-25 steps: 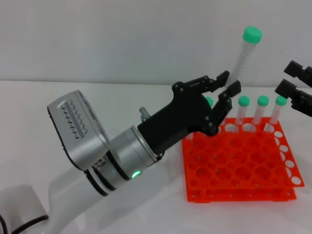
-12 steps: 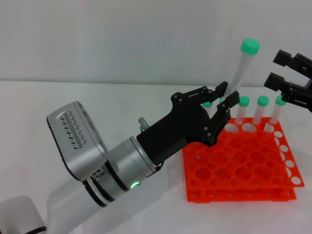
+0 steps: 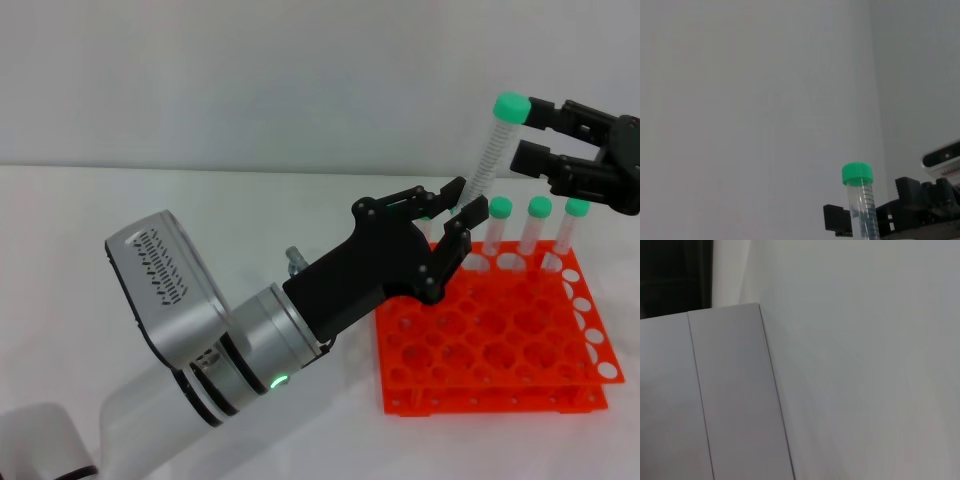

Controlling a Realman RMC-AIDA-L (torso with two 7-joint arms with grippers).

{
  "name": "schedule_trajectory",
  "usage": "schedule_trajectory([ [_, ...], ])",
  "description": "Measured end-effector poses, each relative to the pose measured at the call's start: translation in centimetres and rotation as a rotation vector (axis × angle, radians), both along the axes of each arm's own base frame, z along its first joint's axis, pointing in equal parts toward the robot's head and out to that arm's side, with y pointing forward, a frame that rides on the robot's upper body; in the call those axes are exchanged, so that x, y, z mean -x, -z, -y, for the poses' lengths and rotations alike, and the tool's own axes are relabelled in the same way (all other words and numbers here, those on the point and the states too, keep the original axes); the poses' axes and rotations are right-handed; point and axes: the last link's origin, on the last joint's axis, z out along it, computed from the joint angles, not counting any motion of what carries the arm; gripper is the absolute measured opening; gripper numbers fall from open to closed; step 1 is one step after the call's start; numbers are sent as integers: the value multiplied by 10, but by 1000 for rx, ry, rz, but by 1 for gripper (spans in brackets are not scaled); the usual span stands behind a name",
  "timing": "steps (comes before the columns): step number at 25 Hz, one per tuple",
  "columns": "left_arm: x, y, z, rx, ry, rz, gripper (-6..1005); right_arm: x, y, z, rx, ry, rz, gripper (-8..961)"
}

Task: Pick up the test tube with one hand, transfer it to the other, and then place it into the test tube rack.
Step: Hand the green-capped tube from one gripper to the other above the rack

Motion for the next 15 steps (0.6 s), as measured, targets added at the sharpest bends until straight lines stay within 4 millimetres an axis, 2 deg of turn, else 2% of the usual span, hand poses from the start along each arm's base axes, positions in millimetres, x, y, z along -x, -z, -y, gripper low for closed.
schedule_trajectory([
  [13, -2, 2, -2, -4, 7, -19, 216, 11, 15, -3, 20, -1, 10, 841],
  [15, -2, 2, -2, -5, 8, -20, 216, 13, 16, -3, 22, -5, 7, 807],
])
